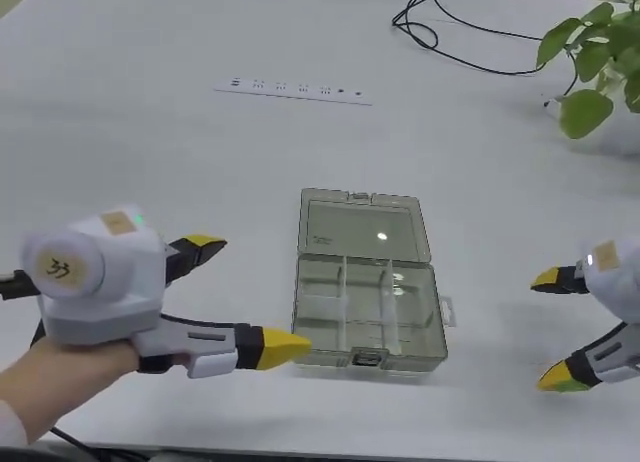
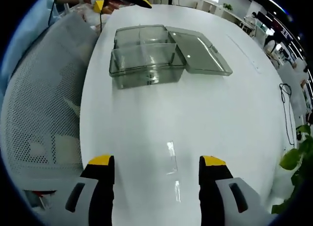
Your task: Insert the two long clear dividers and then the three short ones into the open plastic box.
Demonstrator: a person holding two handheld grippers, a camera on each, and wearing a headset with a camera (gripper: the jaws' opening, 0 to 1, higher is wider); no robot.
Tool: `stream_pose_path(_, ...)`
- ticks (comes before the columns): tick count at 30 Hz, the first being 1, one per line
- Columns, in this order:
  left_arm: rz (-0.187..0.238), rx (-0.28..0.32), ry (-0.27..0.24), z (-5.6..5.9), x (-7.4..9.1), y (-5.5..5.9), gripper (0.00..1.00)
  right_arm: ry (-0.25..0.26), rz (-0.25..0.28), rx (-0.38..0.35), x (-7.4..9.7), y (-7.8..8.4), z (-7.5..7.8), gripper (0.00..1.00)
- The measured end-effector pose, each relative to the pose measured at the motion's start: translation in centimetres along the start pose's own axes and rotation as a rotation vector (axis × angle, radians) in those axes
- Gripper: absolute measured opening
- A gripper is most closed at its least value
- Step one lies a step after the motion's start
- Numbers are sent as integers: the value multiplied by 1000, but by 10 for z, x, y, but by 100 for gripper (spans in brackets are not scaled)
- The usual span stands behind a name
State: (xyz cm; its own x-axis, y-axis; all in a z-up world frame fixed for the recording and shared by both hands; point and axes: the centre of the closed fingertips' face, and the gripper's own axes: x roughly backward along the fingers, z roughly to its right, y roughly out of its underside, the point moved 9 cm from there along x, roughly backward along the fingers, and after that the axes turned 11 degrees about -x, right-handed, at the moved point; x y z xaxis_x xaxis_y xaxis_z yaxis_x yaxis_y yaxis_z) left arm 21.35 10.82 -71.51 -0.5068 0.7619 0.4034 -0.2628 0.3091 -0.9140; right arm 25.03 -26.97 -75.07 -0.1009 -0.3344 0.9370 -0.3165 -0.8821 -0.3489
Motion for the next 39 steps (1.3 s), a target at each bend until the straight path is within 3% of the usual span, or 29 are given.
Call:
stream_pose_path(3, -2, 1, 3, 2, -1, 0, 99, -6, -50, 33, -3, 5, 8, 62)
stream_pose_path(7, -2, 4, 3, 2, 0, 0, 98, -13, -75, 62, -7, 6, 13, 54)
stream_pose_path(12, -5, 6, 4, 2, 0, 1, 98, -33, -123, 119, -14, 7, 9, 46)
stream_pose_path(14, -5, 7, 5, 2, 0, 1, 98, -42, -107, 85, -14, 4, 7, 43)
stream_pose_path(31, -2, 1, 21, 2, -5, 0, 98, -50, -131, 117, -17, 3, 10, 33)
stream_pose_path(39, 3, 5, 31, 3, -7, 0, 96, -31, -126, 54, -17, 2, 6, 32)
